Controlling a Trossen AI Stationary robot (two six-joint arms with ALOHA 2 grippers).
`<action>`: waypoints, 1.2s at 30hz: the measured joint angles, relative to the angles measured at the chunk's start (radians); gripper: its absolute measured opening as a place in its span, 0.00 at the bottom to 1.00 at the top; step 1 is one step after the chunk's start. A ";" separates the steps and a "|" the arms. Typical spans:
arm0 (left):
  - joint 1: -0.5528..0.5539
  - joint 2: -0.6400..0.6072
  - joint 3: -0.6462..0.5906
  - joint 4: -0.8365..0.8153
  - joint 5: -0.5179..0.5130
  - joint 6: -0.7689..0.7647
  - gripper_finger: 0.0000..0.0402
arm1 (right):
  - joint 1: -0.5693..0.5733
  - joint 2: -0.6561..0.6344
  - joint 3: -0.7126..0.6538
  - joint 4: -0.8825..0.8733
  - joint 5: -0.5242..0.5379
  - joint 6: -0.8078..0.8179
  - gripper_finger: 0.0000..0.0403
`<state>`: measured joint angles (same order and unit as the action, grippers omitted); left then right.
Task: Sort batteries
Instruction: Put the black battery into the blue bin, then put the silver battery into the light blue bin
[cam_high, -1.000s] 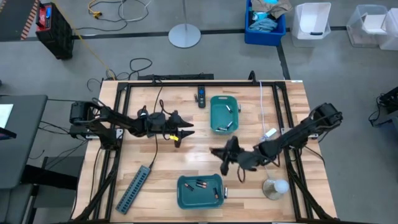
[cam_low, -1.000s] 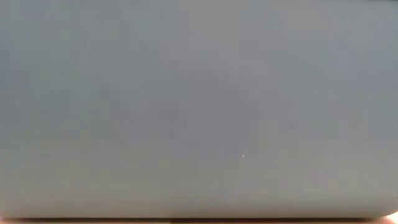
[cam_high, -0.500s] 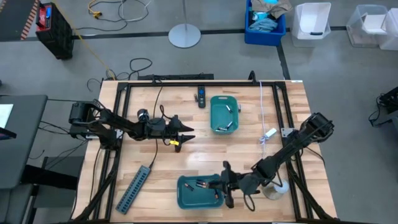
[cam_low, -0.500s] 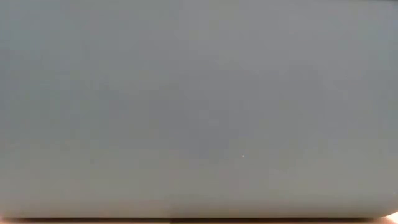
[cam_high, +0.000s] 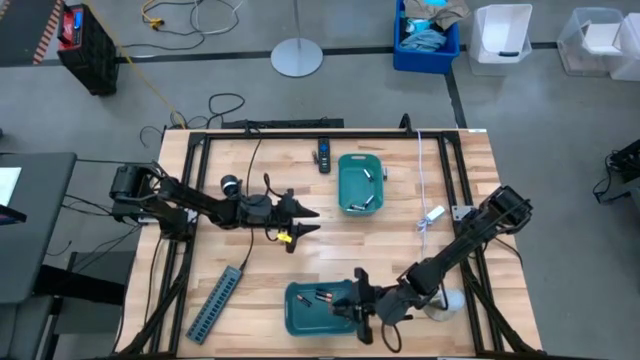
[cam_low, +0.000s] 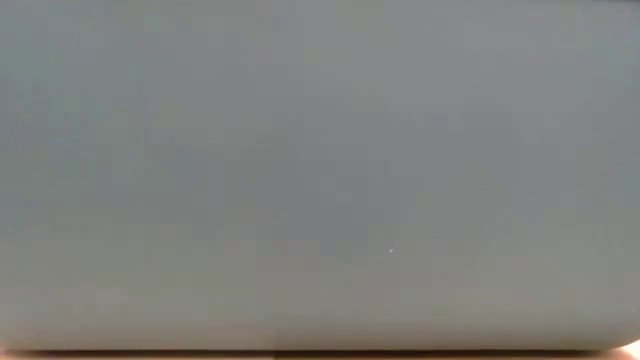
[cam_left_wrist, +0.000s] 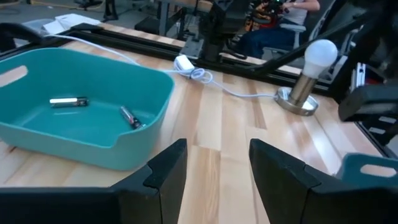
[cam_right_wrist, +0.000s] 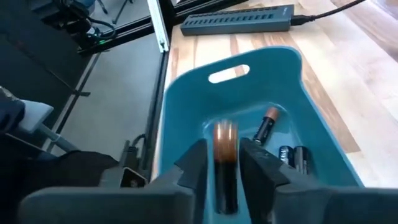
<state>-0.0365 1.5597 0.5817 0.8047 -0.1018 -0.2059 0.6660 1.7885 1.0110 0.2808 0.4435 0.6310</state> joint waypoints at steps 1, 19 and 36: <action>-0.006 0.000 0.001 -0.004 -0.003 0.004 0.42 | 0.000 0.000 0.011 -0.017 0.000 0.005 0.28; -0.011 0.000 0.001 -0.128 -0.170 -0.071 0.42 | 0.014 -0.031 0.033 -0.109 0.193 -0.105 0.47; -0.022 0.000 0.001 -0.144 -0.166 -0.068 0.42 | 0.238 -0.142 0.032 -0.691 0.463 0.498 0.51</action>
<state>-0.0586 1.5593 0.5827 0.6609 -0.2676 -0.2741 0.9036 1.6469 1.0431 -0.4106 0.9060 1.1288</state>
